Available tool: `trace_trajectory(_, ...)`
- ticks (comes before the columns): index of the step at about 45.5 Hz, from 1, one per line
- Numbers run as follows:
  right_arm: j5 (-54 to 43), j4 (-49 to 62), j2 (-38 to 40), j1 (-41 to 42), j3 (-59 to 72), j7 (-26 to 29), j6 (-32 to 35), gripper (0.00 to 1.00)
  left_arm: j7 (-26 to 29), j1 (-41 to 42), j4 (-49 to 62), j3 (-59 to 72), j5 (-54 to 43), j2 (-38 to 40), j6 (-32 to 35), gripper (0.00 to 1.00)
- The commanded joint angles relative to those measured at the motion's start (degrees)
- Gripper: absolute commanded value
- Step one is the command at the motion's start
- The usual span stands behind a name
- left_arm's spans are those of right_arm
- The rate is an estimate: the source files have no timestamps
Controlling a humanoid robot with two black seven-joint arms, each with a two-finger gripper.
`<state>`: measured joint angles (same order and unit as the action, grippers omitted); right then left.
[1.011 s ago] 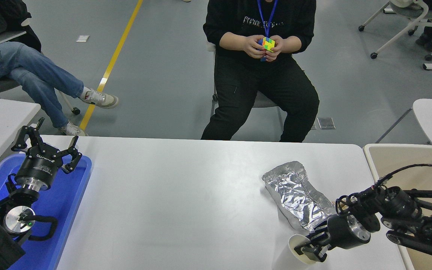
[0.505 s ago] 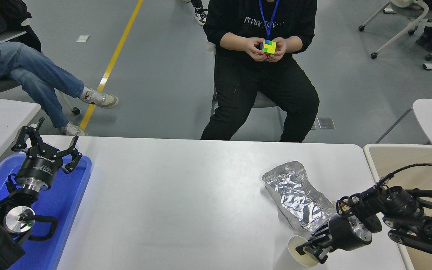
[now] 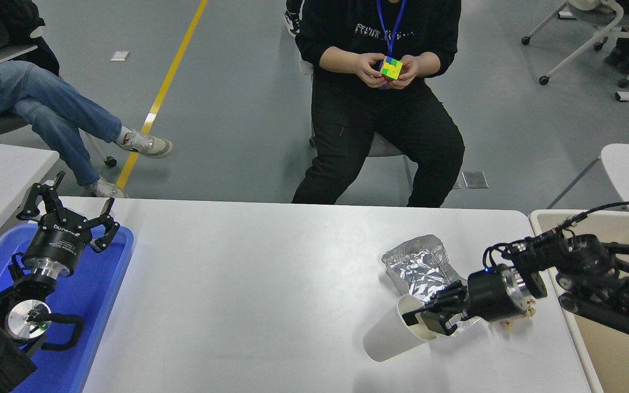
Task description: Clean the table surface
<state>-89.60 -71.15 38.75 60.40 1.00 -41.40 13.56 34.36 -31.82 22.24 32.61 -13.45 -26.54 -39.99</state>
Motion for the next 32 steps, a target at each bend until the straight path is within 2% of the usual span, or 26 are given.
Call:
trace_trajectory(1, 12.77, 0.40, 0.45, 2.71, -2.84, -0.87, -0.03, 0.00, 0.00, 0.00, 0.00, 0.00, 0.00, 0.00, 0.00, 1.00)
trace_trajectory(14, 26.31, 6.37, 1.24, 2.45, -7.24, -0.87, -0.03, 0.00, 0.00, 0.00, 0.00, 0.00, 0.00, 0.00, 0.00, 1.00)
trace_trajectory(32, 47.05, 33.25, 0.01, 2.36, -7.86, -0.52, 0.67, 0.00, 0.00, 0.00, 0.00, 0.00, 0.00, 0.00, 0.00, 1.00)
